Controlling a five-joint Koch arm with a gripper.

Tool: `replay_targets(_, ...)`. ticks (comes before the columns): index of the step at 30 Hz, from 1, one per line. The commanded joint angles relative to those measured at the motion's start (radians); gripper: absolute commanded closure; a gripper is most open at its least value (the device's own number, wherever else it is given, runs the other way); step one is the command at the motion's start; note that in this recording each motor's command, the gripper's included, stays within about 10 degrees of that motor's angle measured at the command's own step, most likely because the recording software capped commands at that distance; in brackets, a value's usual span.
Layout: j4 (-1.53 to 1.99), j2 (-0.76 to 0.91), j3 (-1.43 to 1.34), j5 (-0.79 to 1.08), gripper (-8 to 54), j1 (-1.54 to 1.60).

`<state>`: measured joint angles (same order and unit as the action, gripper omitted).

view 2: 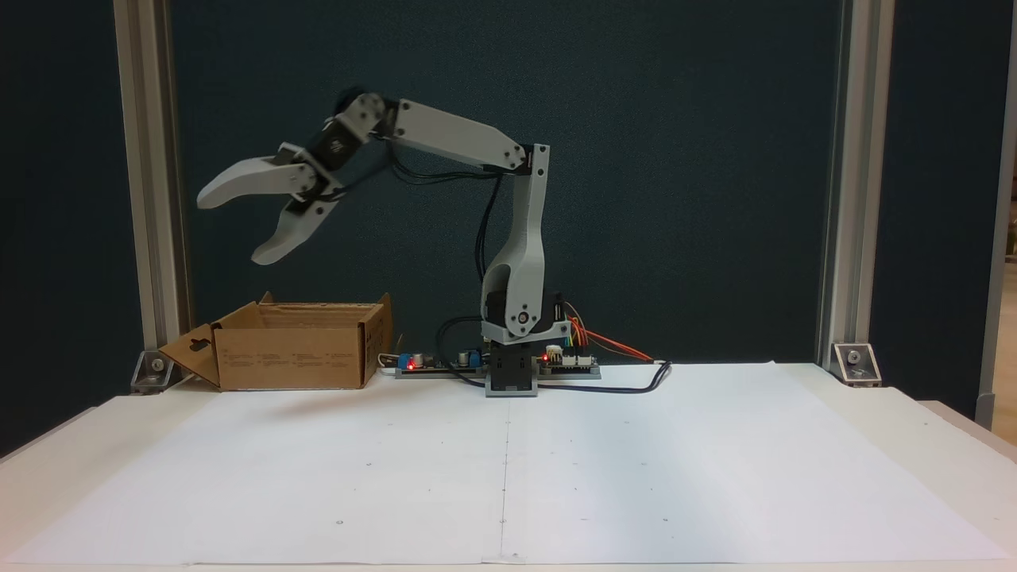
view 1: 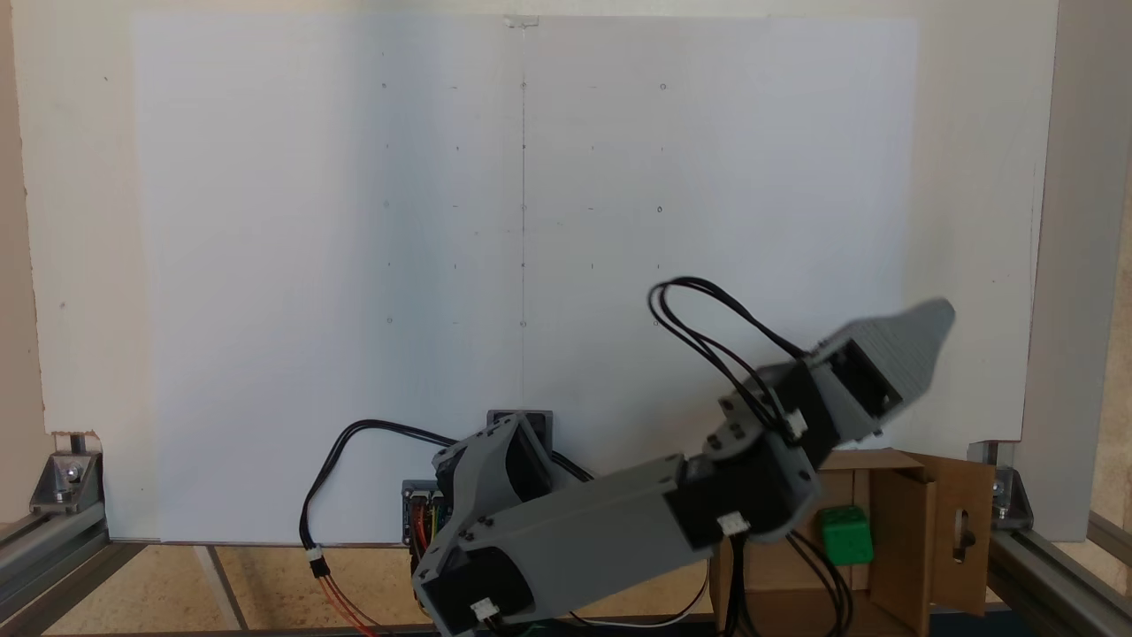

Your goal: Grasp a green dice and put it in the bin.

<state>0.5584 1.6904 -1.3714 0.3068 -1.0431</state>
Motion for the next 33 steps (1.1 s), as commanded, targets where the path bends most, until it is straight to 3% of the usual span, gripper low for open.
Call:
replay_targets(1, -0.063, 0.040, 0.052, -0.051, 2.3, 0.120)
replay_targets(9, -0.115, 0.143, -0.077, -0.054, 1.1, 0.460)
replay_targets(18, -0.507, 0.336, -0.580, -0.055, 1.1, 0.790)
replay_targets(33, -1.158, 0.460, -1.180, -0.138, 1.4, 0.942)
